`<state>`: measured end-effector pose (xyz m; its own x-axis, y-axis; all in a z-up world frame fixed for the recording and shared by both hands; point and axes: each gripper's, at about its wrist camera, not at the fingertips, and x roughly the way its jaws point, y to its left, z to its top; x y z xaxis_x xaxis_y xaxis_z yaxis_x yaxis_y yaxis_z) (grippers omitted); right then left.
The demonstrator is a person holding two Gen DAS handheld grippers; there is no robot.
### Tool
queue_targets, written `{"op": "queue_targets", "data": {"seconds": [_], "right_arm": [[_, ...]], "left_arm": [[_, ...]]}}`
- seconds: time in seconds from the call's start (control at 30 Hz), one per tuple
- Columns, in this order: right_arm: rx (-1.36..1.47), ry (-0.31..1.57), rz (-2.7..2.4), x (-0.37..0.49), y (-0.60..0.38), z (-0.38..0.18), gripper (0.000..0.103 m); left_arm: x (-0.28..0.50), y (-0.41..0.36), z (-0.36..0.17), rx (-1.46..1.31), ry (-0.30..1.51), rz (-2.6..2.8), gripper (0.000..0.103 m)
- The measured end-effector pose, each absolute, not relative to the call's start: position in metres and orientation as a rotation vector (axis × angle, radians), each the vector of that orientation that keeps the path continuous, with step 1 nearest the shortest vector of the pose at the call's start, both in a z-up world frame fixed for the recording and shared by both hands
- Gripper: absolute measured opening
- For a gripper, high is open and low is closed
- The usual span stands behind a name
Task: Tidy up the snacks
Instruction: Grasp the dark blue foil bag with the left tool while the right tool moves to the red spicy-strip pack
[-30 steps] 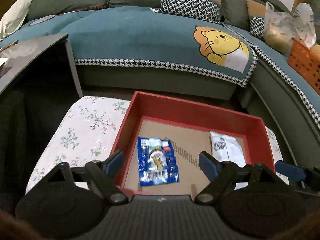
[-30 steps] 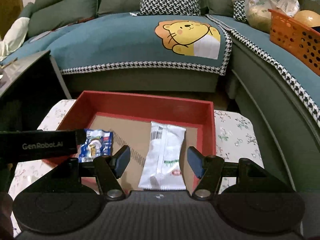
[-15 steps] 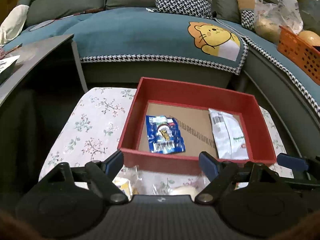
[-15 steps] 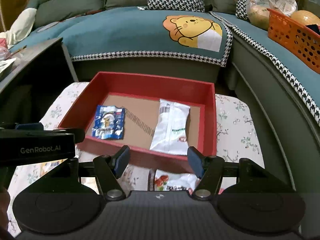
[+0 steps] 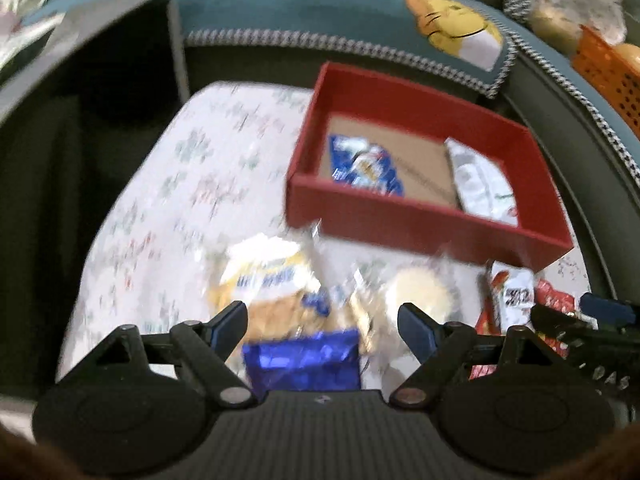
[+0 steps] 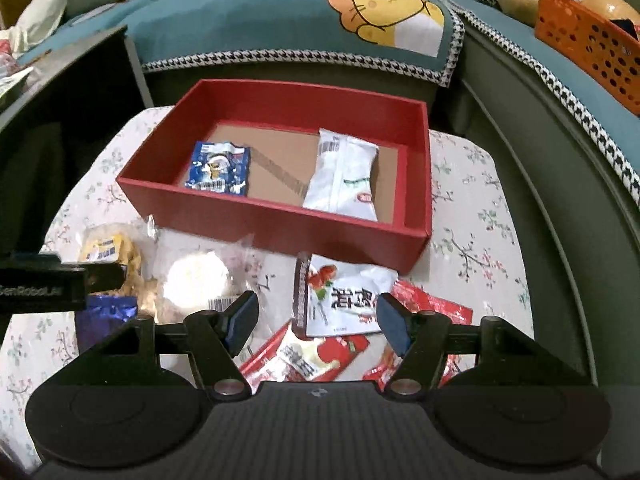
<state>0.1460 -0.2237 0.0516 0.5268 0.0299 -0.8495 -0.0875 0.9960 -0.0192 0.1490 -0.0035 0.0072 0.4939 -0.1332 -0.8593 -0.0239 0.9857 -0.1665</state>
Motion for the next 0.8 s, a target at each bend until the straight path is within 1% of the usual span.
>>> {"op": "queue_targets", "data": {"seconds": [0.27,0.4,0.5,0.6,0.63,0.8], "right_arm": [[-0.064,1.011,0.083,0.137,-0.226,0.054,0.073],[-0.047,1.023,0.077,0.135,-0.234,0.053,0.073],[-0.026,1.029,0.069,0.133,-0.241,0.052,0.073],[-0.005,1.046,0.062,0.132,-0.248,0.049,0.073],[0.0,1.051,0.06,0.132,-0.249,0.048,0.073],[0.069,1.111,0.045,0.132,-0.257,0.038,0.073]], "left_arm": [[0.117,-0.006,-0.022,-0.187,1.123,-0.043,0.086],[0.121,-0.015,-0.042,-0.152,1.132,0.01,0.086],[0.126,-0.017,-0.056,-0.179,1.16,0.038,0.086],[0.126,-0.015,-0.059,-0.201,1.16,0.056,0.08],[0.126,-0.014,-0.057,-0.2,1.157,0.05,0.075],[0.118,-0.014,-0.05,-0.206,1.168,-0.002,0.072]]}}
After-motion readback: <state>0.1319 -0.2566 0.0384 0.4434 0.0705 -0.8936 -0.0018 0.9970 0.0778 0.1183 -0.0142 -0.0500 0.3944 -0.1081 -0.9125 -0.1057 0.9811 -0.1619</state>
